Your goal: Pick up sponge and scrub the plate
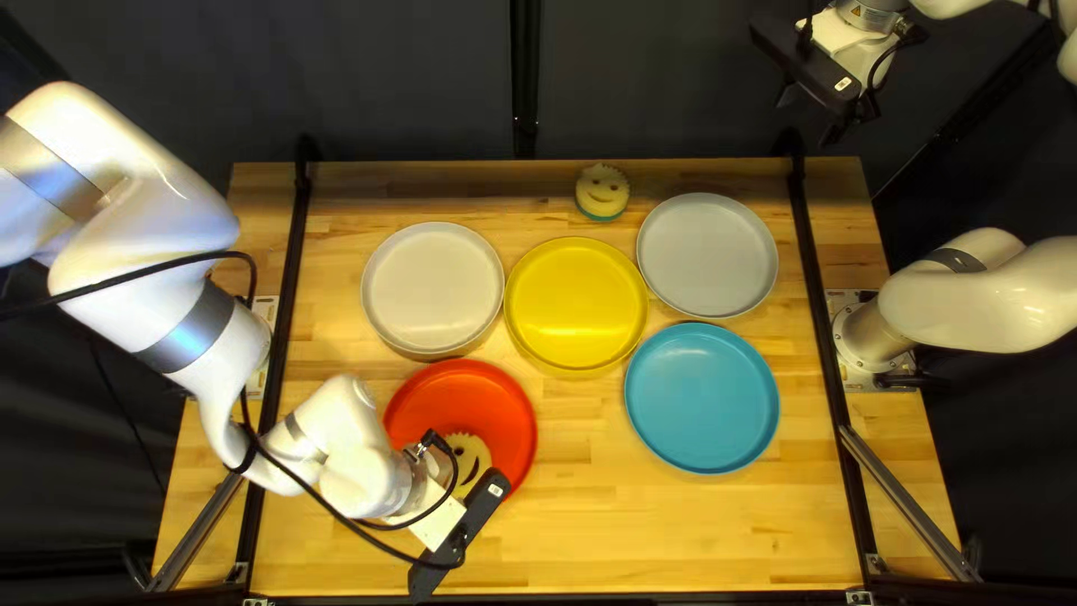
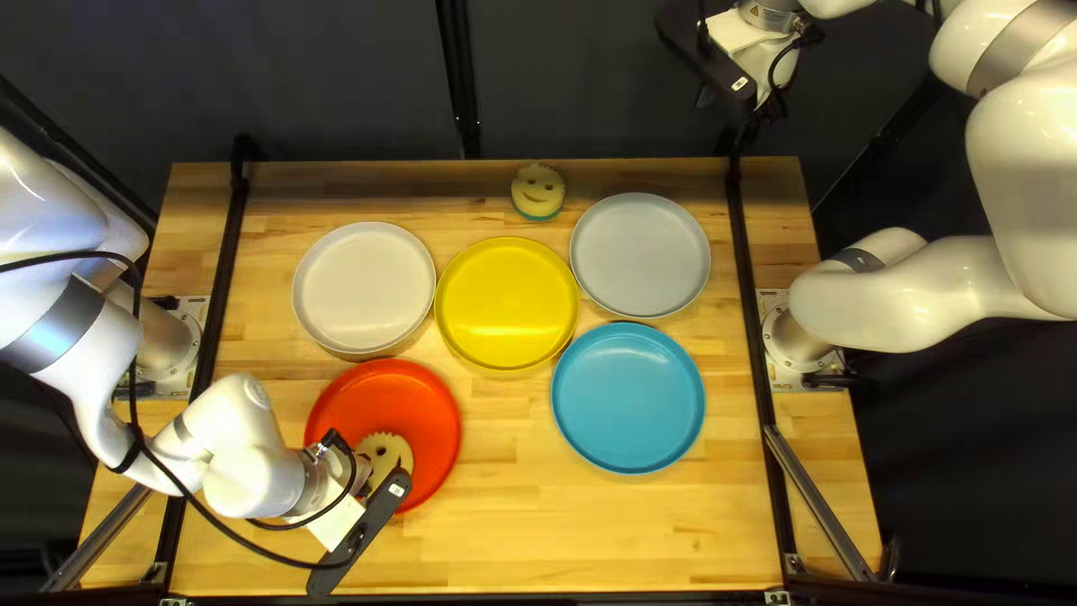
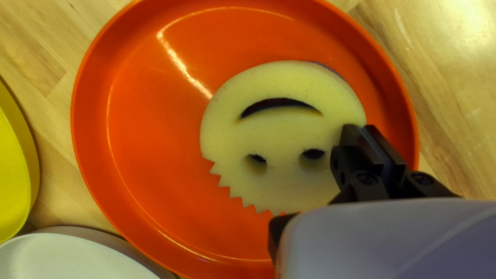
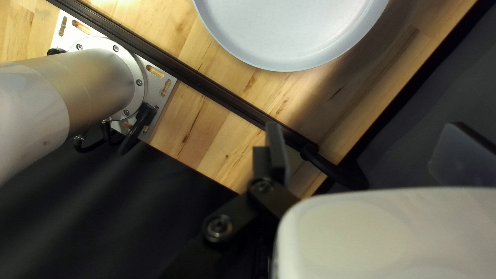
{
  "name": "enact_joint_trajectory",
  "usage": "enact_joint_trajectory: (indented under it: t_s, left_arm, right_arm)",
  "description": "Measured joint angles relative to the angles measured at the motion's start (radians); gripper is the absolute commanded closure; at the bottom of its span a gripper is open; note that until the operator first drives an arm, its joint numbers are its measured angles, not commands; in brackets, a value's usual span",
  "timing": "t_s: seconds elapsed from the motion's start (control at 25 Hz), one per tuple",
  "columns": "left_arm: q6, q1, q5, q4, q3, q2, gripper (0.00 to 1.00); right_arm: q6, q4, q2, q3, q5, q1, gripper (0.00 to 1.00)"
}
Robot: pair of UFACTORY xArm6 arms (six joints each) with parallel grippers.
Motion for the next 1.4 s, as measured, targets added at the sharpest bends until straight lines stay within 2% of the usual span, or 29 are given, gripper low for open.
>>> enact_joint_trajectory:
  t_s: [0.28, 0.64, 0.84, 1.08, 1.4]
  left_arm:
    - [0.023, 0.026, -0.032, 0.001, 0.037, -0.019, 1.0]
    - [-0.078, -0.073, 0.046, -0.027, 0.147, -0.16, 1.0]
    - [-0.106, -0.105, 0.068, -0.06, 0.181, -0.19, 1.0]
    - [-0.028, -0.036, 0.05, -0.072, 0.14, -0.135, 1.0]
    - [0.126, 0.094, 0.014, -0.063, 0.028, -0.033, 1.0]
  right_arm:
    - [0.0, 0.0, 0.0, 0.0, 0.0, 0.0, 0.0]
    - [0.0, 0.0, 0.0, 0.0, 0.0, 0.0, 0.0]
    - [0.0, 0.0, 0.0, 0.0, 0.0, 0.0, 0.0]
    - [0.0, 0.0, 0.0, 0.0, 0.0, 0.0, 0.0]
    - [0.0, 0.0, 0.0, 0.0, 0.0, 0.0, 0.0]
